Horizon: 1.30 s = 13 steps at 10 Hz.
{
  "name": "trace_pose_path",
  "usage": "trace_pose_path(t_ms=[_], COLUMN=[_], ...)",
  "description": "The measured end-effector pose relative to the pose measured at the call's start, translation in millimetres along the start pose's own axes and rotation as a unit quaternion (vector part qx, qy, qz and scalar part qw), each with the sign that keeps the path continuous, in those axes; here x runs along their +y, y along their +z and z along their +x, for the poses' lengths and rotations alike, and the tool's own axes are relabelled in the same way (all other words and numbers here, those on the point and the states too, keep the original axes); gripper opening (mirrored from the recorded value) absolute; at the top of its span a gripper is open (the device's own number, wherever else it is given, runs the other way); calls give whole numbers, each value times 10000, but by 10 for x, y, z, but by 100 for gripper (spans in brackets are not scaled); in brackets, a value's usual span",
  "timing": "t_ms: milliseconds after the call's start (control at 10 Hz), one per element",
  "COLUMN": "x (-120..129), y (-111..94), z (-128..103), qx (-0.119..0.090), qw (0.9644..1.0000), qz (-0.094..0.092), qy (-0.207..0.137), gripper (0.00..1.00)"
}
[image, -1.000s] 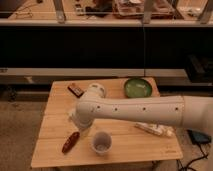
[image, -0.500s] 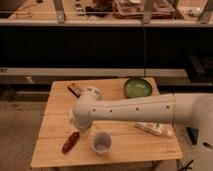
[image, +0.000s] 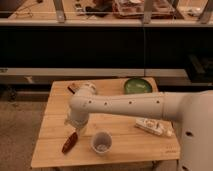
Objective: Place the pepper in the ceramic cup
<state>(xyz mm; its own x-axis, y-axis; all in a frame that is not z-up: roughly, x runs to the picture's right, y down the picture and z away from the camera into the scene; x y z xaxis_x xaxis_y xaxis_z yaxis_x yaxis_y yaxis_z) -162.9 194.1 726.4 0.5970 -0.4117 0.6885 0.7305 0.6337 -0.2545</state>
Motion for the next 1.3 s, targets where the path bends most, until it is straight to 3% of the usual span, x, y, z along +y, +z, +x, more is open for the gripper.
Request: trace_pose_path(t_ms=[200,600,1000,1300], x=[-27,-24,-8,77], y=[150,487,818,919], z=[96,441,317,224], qx=[-135,-9,-362,-574], qw=[9998,9998,9989,9968], qz=[-125,-146,-132,-300], qy=[-123,-127,-276,-472], gripper=[65,65,64,42])
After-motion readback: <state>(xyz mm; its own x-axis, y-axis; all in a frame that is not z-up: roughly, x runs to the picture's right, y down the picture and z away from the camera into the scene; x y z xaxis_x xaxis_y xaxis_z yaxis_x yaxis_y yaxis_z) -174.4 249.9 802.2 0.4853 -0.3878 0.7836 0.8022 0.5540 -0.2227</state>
